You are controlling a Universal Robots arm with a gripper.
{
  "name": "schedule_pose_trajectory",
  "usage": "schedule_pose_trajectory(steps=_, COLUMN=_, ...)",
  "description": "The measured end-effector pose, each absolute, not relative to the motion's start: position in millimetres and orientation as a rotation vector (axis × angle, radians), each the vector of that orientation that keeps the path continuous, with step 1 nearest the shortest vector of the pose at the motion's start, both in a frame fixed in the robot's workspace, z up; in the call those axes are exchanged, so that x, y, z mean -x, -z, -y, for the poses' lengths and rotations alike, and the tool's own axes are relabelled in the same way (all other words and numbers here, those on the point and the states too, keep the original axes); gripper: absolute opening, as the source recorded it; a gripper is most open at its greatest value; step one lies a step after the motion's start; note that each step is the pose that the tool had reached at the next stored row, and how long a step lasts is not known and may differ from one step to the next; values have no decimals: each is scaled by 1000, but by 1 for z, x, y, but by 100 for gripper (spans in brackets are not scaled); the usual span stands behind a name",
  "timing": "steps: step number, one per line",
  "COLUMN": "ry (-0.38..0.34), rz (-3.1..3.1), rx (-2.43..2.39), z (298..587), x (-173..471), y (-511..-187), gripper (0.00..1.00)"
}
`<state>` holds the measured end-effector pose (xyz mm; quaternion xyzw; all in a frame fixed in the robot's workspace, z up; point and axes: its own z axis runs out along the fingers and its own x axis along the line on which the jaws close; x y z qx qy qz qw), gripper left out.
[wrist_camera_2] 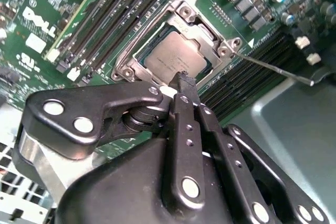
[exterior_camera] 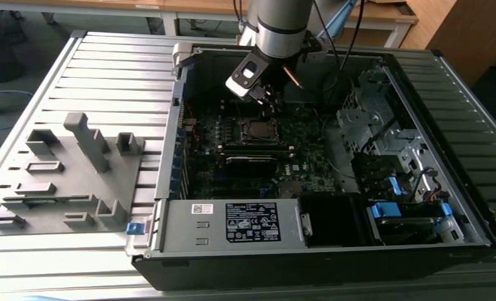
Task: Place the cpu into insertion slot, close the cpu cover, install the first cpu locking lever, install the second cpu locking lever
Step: 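Close the cpu cover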
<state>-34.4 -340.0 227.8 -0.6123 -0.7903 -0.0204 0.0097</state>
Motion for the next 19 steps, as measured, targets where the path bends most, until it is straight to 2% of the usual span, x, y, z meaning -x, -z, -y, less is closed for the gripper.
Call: schedule_pose_trajectory(steps=19, ry=60, rz=2671, rx=1607, z=340, x=34, y=-227, gripper=11)
